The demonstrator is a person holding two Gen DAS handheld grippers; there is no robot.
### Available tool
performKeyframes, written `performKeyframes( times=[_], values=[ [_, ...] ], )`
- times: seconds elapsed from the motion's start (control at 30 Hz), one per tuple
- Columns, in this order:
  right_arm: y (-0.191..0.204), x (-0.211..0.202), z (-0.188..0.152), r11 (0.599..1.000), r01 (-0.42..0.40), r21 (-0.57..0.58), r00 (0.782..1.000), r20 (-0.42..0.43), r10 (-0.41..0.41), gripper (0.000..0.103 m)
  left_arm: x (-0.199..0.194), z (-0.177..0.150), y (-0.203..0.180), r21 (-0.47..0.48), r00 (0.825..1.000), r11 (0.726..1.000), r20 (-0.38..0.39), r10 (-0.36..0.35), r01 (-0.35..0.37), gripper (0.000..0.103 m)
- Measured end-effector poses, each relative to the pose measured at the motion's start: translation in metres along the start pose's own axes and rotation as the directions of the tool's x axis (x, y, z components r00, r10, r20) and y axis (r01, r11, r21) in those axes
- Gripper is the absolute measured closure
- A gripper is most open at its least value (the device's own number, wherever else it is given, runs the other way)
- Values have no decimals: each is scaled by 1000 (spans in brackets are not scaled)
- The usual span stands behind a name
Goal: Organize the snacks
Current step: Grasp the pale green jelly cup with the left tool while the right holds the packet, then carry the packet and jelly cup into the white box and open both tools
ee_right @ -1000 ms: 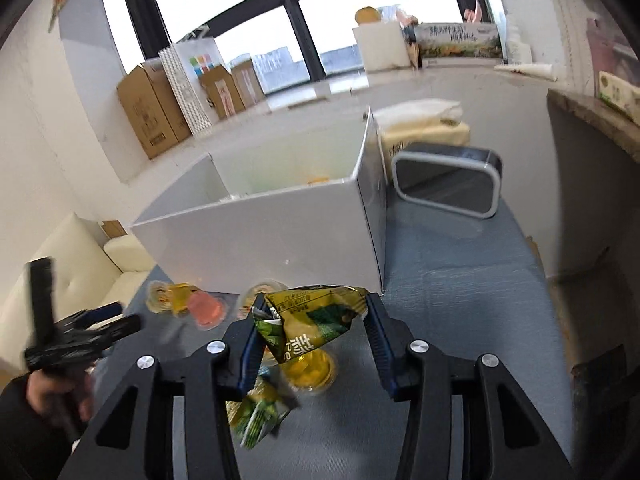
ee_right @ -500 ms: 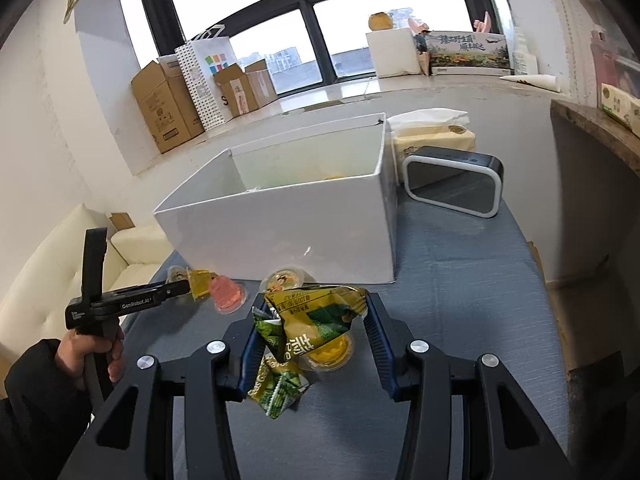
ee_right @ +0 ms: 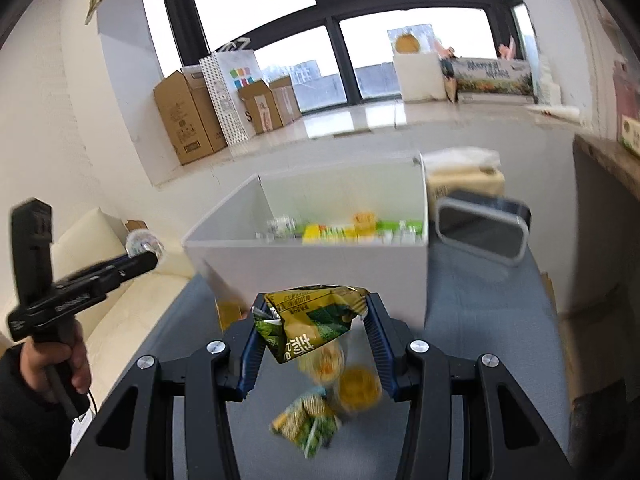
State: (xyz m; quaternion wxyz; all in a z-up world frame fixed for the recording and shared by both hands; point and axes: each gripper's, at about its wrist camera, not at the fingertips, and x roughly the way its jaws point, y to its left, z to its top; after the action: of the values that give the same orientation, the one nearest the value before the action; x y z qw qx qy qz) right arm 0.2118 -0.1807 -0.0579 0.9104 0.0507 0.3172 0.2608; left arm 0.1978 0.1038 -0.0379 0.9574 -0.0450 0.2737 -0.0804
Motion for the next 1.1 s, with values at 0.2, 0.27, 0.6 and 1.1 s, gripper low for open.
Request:
performKeyframes(
  times=[0.2,0.27,0.6,1.1],
  values=[
    [1,22,56,999,30,-36,998,61,-28,52,36,40,-16,49,1000,999,-9,-14,14,54],
    [-4,39,71,999,35,-22,998,46,-34,52,55,49,-19,57,1000,998,-24,-2,3,54],
    [-28,100,89,995,97,13,995,-38,-96,0,109,45,0,19,993,997,-89,74,-72,0],
    [-23,48,46,999,47,-8,999,-9,-48,0,63,9,2,-93,987,994,-154,38,-53,0]
  ],
)
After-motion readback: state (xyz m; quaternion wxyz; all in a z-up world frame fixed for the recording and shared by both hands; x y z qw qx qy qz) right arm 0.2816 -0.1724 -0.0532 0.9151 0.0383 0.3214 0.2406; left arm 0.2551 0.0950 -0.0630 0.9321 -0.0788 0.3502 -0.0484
